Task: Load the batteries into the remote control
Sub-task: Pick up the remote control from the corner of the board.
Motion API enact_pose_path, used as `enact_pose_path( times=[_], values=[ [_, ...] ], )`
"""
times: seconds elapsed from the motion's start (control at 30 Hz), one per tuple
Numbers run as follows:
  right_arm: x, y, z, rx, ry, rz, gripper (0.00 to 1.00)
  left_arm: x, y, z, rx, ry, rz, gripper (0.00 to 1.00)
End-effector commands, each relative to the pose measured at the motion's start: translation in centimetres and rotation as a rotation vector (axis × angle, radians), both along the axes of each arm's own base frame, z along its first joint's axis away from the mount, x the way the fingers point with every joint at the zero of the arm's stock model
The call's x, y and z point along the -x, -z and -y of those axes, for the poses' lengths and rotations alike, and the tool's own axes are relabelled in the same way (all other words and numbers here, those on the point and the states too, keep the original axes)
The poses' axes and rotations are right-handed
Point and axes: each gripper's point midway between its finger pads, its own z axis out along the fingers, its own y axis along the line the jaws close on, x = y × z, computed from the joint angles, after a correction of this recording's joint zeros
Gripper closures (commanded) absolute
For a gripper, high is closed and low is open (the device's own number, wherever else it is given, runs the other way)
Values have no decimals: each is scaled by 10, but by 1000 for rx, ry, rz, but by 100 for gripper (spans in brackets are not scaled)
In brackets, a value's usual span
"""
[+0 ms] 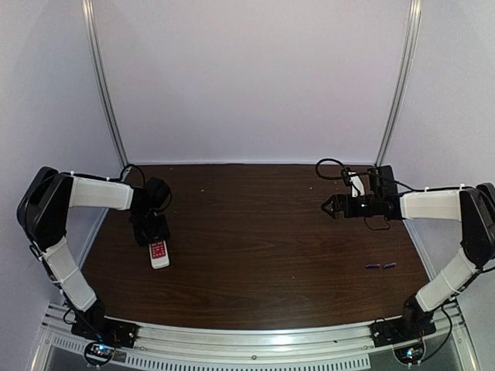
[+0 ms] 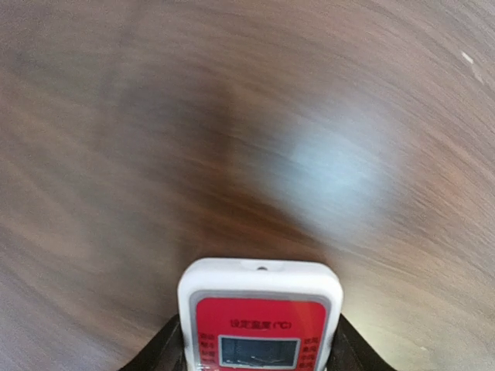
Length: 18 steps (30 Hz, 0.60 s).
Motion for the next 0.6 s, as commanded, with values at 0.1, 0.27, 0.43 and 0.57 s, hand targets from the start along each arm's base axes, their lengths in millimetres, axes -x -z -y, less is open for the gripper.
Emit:
enact_pose_path(
  times=[0.1, 0.27, 0.43, 0.57],
  values=[
    [-1, -19, -5, -69, -24, 31, 0, 2, 16, 86, 237, 268, -52, 70],
    [2, -27, -14, -145, -52, 33, 0, -21, -20, 143, 360, 506, 90, 75],
    [10, -34, -26, -235, -97, 24, 2, -26, -56, 196, 495, 749, 226, 77],
    [16, -43, -37, -282, -122, 16, 9, -23, -87, 228, 565, 930, 339, 79]
  ],
)
